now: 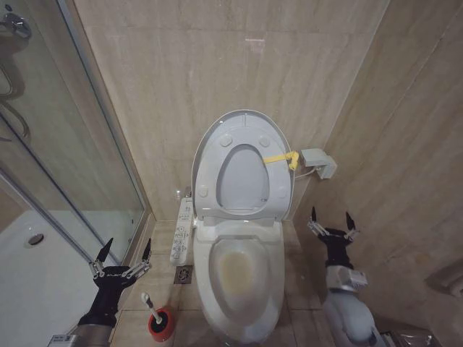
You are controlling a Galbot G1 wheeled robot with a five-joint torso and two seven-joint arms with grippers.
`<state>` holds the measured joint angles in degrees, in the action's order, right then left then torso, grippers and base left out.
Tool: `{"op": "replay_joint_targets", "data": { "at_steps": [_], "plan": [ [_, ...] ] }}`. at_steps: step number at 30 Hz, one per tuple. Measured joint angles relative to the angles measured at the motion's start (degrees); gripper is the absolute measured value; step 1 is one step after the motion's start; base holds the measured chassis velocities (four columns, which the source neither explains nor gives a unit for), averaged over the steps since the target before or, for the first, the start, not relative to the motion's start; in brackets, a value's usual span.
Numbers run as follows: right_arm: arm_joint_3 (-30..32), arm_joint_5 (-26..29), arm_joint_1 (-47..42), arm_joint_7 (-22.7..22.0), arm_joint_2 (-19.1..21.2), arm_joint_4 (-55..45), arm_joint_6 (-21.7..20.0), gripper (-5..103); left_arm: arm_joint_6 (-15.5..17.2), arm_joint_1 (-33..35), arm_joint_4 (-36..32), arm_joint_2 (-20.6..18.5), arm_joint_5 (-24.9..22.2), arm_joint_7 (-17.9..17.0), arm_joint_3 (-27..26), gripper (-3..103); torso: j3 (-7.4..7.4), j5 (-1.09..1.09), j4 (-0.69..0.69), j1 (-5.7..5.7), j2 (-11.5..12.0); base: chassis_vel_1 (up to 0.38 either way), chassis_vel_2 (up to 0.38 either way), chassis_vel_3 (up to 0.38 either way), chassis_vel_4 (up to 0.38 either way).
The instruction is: Open the toilet lid, clean the toilet bowl with a toilet brush, close the toilet lid, and flush.
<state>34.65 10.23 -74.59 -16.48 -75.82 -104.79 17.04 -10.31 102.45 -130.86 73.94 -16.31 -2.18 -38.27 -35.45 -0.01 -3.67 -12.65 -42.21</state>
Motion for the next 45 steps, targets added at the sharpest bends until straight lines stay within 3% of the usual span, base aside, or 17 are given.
{"op": "replay_joint_targets", "data": {
  "at_steps": [11, 21, 33, 45],
  "plan": [
    [-1.47, 2.36, 17.99, 0.07, 4.32, 15.87, 0.88, 100, 0.0, 0.0, 0.0, 0.0, 0.0, 0.0, 0.01, 100, 0.0, 0.0, 0.0, -0.01, 0.0, 0.0, 0.0, 0.0, 0.0],
    [-2.78, 1.84, 29.33, 1.3, 4.22, 26.48, 2.25, 100, 0.0, 0.0, -0.01, 0.0, 0.0, 0.0, 0.0, 100, 0.0, 0.01, 0.01, -0.01, 0.0, 0.0, 0.0, 0.0, 0.0],
    [-5.92, 0.75, 36.26, 1.56, 2.68, 30.53, 2.02, 100, 0.0, 0.0, -0.01, 0.0, 0.0, 0.0, 0.0, 100, 0.0, 0.01, 0.01, 0.0, 0.0, 0.0, 0.0, 0.0, 0.0],
    [-11.87, 0.8, 36.49, 0.55, 2.09, 28.02, 0.67, 100, 0.0, 0.0, -0.01, 0.0, 0.0, 0.0, 0.0, 100, 0.0, 0.02, 0.01, 0.0, 0.0, 0.0, 0.0, 0.0, 0.0]
  ]
}}
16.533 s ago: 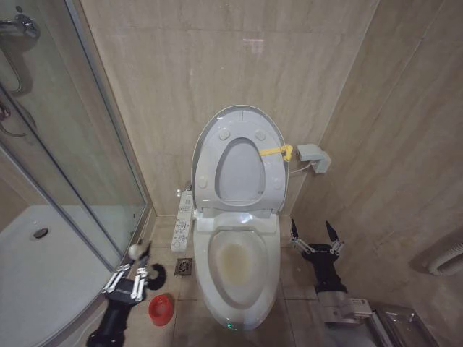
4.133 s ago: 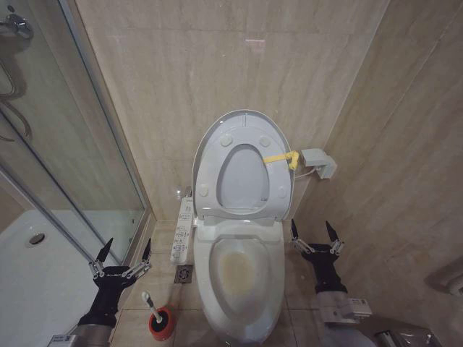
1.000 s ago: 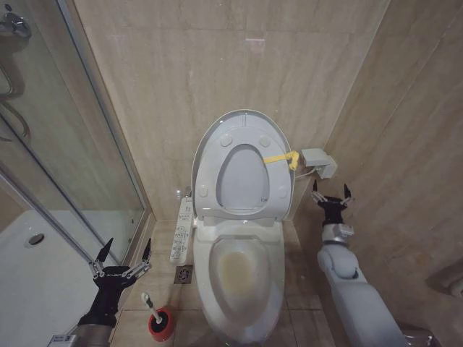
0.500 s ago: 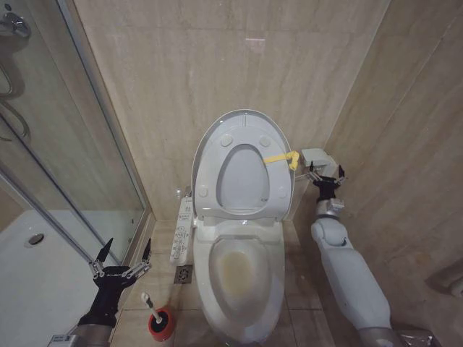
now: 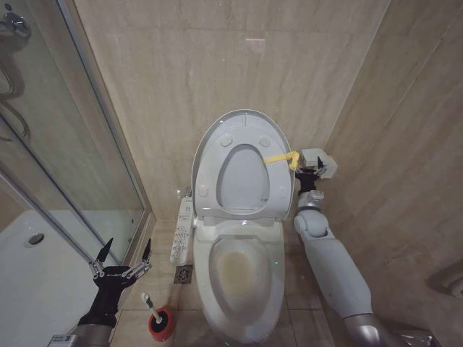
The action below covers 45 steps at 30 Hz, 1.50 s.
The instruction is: Open the toilet lid, clean the toilet bowl with a toilet brush, close the toilet lid, and flush.
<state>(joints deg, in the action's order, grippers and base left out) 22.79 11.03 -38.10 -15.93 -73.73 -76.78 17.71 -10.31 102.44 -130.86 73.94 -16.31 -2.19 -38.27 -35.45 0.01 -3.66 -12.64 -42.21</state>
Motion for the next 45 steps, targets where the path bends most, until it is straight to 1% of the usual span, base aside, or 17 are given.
{"op": "replay_joint_targets", "data": {
  "at_steps": [3, 4, 10, 13, 14, 17, 18, 21, 22, 25, 26, 29, 30, 34, 35, 39, 45],
  "plan": [
    [-0.94, 0.03, -0.74, -0.1, 0.34, -0.92, -0.05, 100, 0.0, 0.0, 0.0, 0.0, 0.0, 0.0, 0.0, 100, 0.0, -0.01, -0.01, 0.0, 0.0, 0.0, 0.0, 0.0, 0.0],
    [-1.29, 0.13, -1.14, -0.15, 0.64, -1.49, -0.1, 100, 0.0, 0.0, 0.0, 0.0, 0.0, 0.0, 0.0, 100, 0.0, 0.0, -0.04, 0.0, 0.0, 0.0, 0.0, 0.0, 0.0],
    [-2.75, 1.35, -3.59, -0.17, 2.7, -5.01, -0.61, 100, 0.0, 0.0, 0.0, 0.0, 0.0, 0.0, 0.0, 100, 0.0, -0.01, -0.02, 0.0, 0.0, 0.0, 0.0, 0.0, 0.0],
    [-3.45, 3.17, -6.48, -0.14, 5.1, -8.56, -1.3, 100, 0.0, 0.0, 0.0, 0.0, 0.0, 0.0, 0.0, 100, 0.0, -0.01, 0.0, 0.0, 0.0, 0.0, 0.0, 0.0, 0.0],
    [-3.45, 3.17, -6.48, -0.14, 5.1, -8.56, -1.3, 100, 0.0, 0.0, 0.0, 0.0, 0.0, 0.0, 0.0, 100, 0.0, -0.01, 0.0, 0.0, 0.0, 0.0, 0.0, 0.0, 0.0],
    [-3.61, 4.61, -10.29, -0.01, 7.38, -12.14, -1.97, 100, 0.0, 0.0, 0.0, 0.0, 0.0, 0.0, 0.0, 100, 0.0, -0.01, 0.01, 0.0, 0.0, 0.0, 0.0, 0.0, 0.0],
    [-3.61, 4.61, -10.29, -0.01, 7.38, -12.14, -1.97, 100, 0.0, 0.0, 0.0, 0.0, 0.0, 0.0, 0.0, 100, 0.0, -0.01, 0.01, 0.0, 0.0, 0.0, 0.0, 0.0, 0.0],
    [-3.16, 5.55, -15.06, 0.14, 9.48, -16.08, -2.25, 100, 0.0, 0.0, 0.0, 0.0, 0.0, -0.01, -0.01, 100, 0.01, -0.02, 0.01, 0.0, -0.01, 0.0, 0.0, 0.0, 0.0],
    [-3.16, 5.55, -15.06, 0.14, 9.48, -16.08, -2.25, 100, 0.0, 0.0, 0.0, 0.0, 0.0, -0.01, -0.01, 100, 0.01, -0.02, 0.01, 0.0, -0.01, 0.0, 0.0, 0.0, 0.0],
    [-1.96, 6.19, -20.18, 0.36, 11.3, -20.52, -2.36, 100, 0.0, 0.0, 0.0, 0.0, 0.0, 0.0, 0.0, 100, 0.01, -0.02, 0.01, 0.01, -0.01, 0.0, 0.0, 0.0, 0.0],
    [-1.96, 6.19, -20.18, 0.36, 11.3, -20.52, -2.36, 100, 0.0, 0.0, 0.0, 0.0, 0.0, 0.0, 0.0, 100, 0.01, -0.02, 0.01, 0.01, -0.01, 0.0, 0.0, 0.0, 0.0],
    [-0.62, 6.83, -25.78, 0.34, 12.38, -25.43, -2.48, 100, 0.0, 0.0, 0.0, 0.0, 0.0, -0.01, 0.0, 100, 0.01, -0.01, -0.01, 0.0, -0.01, 0.0, 0.0, 0.0, 0.0],
    [-0.62, 6.83, -25.78, 0.34, 12.38, -25.43, -2.48, 100, 0.0, 0.0, 0.0, 0.0, 0.0, -0.01, 0.0, 100, 0.01, -0.01, -0.01, 0.0, -0.01, 0.0, 0.0, 0.0, 0.0],
    [1.05, 6.79, -32.37, -0.09, 11.79, -30.42, -2.48, 100, 0.0, 0.0, 0.0, 0.0, 0.0, 0.0, 0.0, 100, 0.01, -0.02, -0.01, 0.0, -0.01, 0.0, 0.0, 0.0, 0.0],
    [1.05, 6.79, -32.37, -0.09, 11.79, -30.42, -2.48, 100, 0.0, 0.0, 0.0, 0.0, 0.0, 0.0, 0.0, 100, 0.01, -0.02, -0.01, 0.0, -0.01, 0.0, 0.0, 0.0, 0.0],
    [2.18, 6.43, -37.69, -0.53, 10.77, -33.95, -2.53, 100, 0.0, 0.0, 0.0, 0.0, 0.0, 0.0, 0.0, 100, 0.01, -0.01, -0.01, 0.0, -0.01, 0.0, 0.0, 0.0, 0.0],
    [3.63, 5.5, -42.39, -0.87, 9.2, -37.23, -2.64, 100, 0.0, 0.0, 0.0, 0.0, 0.0, 0.0, 0.0, 100, 0.01, -0.01, 0.0, 0.01, -0.01, 0.0, 0.0, 0.0, 0.0]
  ]
}}
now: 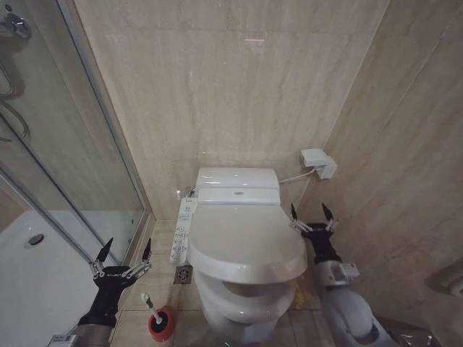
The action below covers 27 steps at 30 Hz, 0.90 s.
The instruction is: Open the toilet lid, clean the toilet bowl with a toilet brush, close the toilet lid, and flush.
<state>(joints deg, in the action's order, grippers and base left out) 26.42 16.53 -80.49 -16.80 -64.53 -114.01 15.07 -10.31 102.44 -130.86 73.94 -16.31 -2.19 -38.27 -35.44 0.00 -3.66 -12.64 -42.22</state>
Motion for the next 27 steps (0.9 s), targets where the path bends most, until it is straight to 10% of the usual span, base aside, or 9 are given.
{"op": "replay_joint_targets", "data": {
  "at_steps": [27],
  "plan": [
    [9.62, -5.08, -11.41, 2.2, -10.65, -3.54, 1.9, 100, 0.0, 0.0, 0.0, 0.0, 0.0, 0.0, 0.0, 100, -0.01, 0.0, 0.0, -0.01, 0.01, 0.0, 0.0, 0.0, 0.0]
  ]
}}
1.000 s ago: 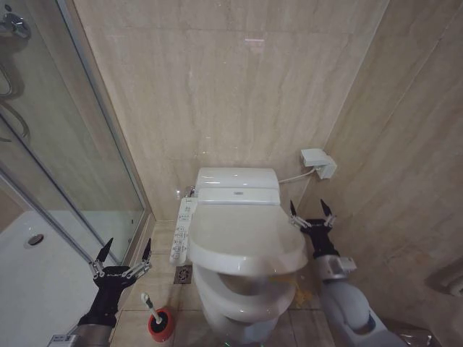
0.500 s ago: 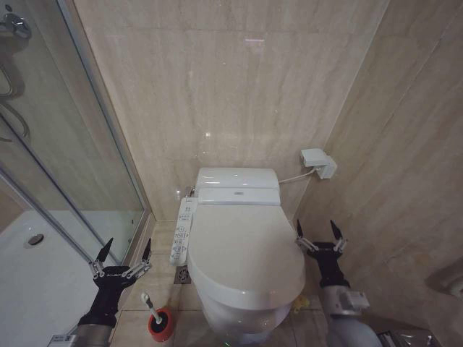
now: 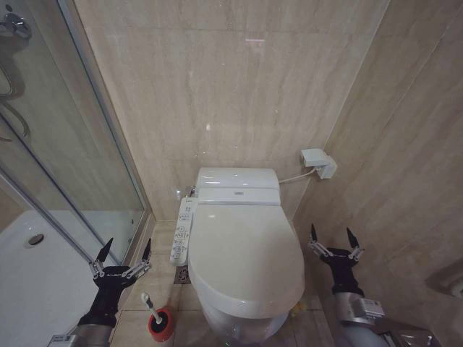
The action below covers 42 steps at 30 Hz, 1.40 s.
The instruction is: Open the toilet lid, clean the toilet bowl with a toilet brush, close the toilet lid, and flush.
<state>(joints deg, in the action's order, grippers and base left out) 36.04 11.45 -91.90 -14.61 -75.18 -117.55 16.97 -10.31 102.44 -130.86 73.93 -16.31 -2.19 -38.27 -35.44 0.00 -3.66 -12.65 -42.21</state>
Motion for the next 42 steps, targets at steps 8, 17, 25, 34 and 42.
{"op": "replay_joint_targets", "data": {
  "at_steps": [8, 17, 25, 34, 42],
  "plan": [
    [1.3, -0.06, -1.81, -0.23, -1.01, -1.58, -2.3, 100, 0.0, 0.0, 0.0, 0.0, 0.0, 0.0, 0.0, 100, 0.0, 0.0, -0.01, 0.0, 0.0, 0.0, 0.0, 0.0, 0.0],
    [3.75, -0.62, -3.96, -0.5, -0.62, -2.53, -6.85, 100, 0.0, 0.0, 0.0, 0.0, 0.0, 0.0, 0.0, 100, 0.0, -0.01, -0.01, 0.0, 0.0, 0.0, 0.0, 0.0, 0.0],
    [3.13, -0.46, -5.83, -0.12, -0.62, -4.33, -7.19, 100, 0.0, 0.0, 0.0, 0.0, 0.0, 0.0, 0.0, 100, 0.0, 0.0, 0.01, 0.0, 0.0, 0.0, 0.0, 0.0, 0.0],
    [2.37, -0.43, -7.21, -0.04, -2.92, -8.04, -7.07, 100, 0.0, 0.0, 0.0, 0.0, 0.0, 0.0, 0.0, 100, 0.0, 0.0, 0.0, 0.0, 0.0, 0.0, 0.0, 0.0, 0.0],
    [2.92, -0.4, -7.91, 0.64, -3.85, -10.11, -6.92, 100, 0.0, 0.0, 0.0, 0.0, 0.0, 0.0, 0.0, 100, 0.0, 0.0, 0.0, 0.0, 0.0, 0.0, 0.0, 0.0, 0.0]
  ]
}}
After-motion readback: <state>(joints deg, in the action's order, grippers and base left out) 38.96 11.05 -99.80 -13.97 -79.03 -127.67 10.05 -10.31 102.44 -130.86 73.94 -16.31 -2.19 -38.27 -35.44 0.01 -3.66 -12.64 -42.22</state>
